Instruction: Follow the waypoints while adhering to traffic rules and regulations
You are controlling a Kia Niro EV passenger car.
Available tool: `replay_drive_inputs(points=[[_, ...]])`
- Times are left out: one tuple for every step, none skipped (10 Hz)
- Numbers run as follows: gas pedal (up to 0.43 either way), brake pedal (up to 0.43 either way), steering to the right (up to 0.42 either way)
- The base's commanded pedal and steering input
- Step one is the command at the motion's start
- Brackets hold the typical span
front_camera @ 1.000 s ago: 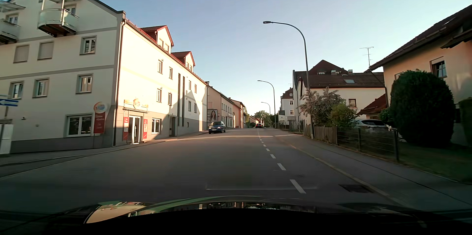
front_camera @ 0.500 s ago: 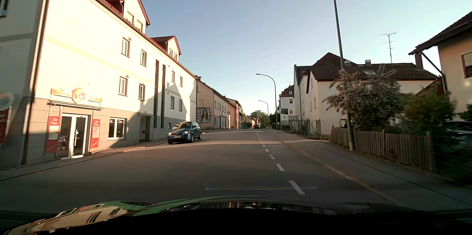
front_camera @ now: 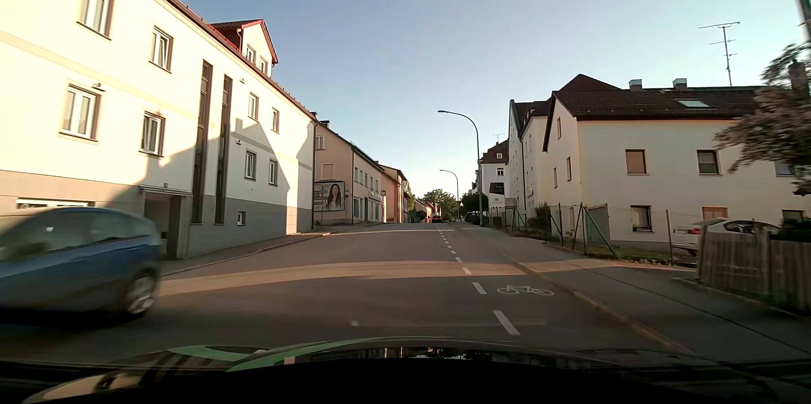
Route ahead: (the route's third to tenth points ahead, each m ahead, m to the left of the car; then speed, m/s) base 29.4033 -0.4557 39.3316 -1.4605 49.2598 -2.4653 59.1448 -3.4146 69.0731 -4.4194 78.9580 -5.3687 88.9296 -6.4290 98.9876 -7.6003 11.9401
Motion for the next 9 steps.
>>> replay_drive_inputs(points=[[0.15, 0.0, 0.012], [0.15, 0.0, 0.011], [0.15, 0.0, 0.012], [0.15, 0.0, 0.01], [0.15, 0.0, 0.009], [0.157, 0.0, 0.006], [0.157, 0.0, 0.005], [0.157, 0.0, 0.006], [0.157, 0.0, 0.005]])
